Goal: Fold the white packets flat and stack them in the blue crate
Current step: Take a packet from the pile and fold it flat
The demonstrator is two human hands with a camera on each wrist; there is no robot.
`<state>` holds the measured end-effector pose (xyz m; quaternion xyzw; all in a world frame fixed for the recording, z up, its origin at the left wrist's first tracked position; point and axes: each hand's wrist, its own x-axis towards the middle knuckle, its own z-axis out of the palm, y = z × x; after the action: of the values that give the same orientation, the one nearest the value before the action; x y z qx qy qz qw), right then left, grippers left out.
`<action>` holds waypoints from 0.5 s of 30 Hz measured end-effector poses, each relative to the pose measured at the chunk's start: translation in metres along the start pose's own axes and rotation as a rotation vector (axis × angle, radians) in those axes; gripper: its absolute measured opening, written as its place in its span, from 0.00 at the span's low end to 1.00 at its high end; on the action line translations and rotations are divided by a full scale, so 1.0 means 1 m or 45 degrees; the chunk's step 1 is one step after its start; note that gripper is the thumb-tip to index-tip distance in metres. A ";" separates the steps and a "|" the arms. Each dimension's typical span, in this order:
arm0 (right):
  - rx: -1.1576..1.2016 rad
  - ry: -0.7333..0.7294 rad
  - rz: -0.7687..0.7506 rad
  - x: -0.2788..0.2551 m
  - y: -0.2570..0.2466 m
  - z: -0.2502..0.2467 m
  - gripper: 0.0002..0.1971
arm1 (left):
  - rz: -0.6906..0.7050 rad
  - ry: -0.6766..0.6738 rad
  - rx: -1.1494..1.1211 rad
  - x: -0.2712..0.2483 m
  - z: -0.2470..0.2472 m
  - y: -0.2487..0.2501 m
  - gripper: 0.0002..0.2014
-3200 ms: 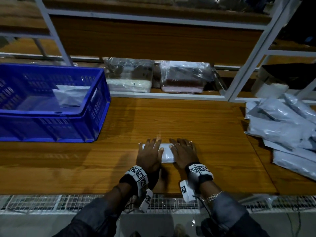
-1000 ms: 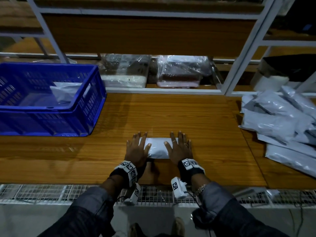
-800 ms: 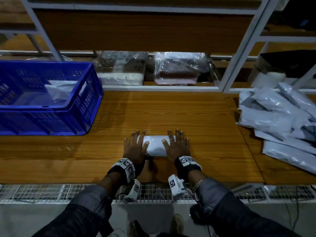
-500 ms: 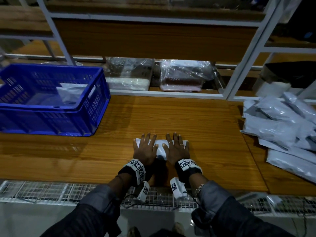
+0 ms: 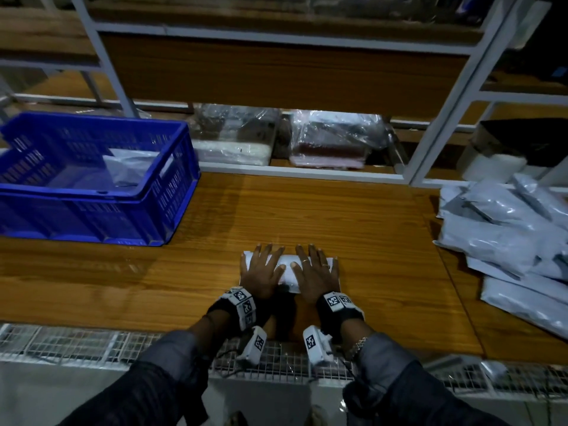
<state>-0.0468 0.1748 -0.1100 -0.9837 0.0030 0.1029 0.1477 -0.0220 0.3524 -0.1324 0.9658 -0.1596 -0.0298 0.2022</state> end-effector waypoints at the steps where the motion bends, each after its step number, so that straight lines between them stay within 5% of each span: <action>1: 0.059 -0.020 -0.043 -0.001 0.003 -0.003 0.31 | -0.009 -0.016 -0.063 0.001 -0.003 -0.005 0.30; 4: 0.143 -0.050 -0.205 -0.011 0.018 -0.008 0.34 | 0.057 -0.174 -0.336 -0.006 -0.020 -0.017 0.42; 8: 0.105 -0.105 -0.401 -0.028 0.043 -0.009 0.45 | 0.285 -0.278 -0.248 -0.022 -0.025 -0.031 0.53; 11: 0.157 -0.095 -0.400 -0.027 0.049 -0.012 0.50 | 0.362 -0.269 -0.148 -0.021 -0.025 -0.038 0.53; 15: 0.344 -0.050 -0.280 -0.024 0.047 -0.031 0.42 | 0.371 -0.108 -0.256 -0.014 -0.038 -0.042 0.43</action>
<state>-0.0661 0.1202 -0.0898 -0.9470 -0.0937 0.1039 0.2891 -0.0183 0.4083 -0.1144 0.9053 -0.3023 -0.0567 0.2931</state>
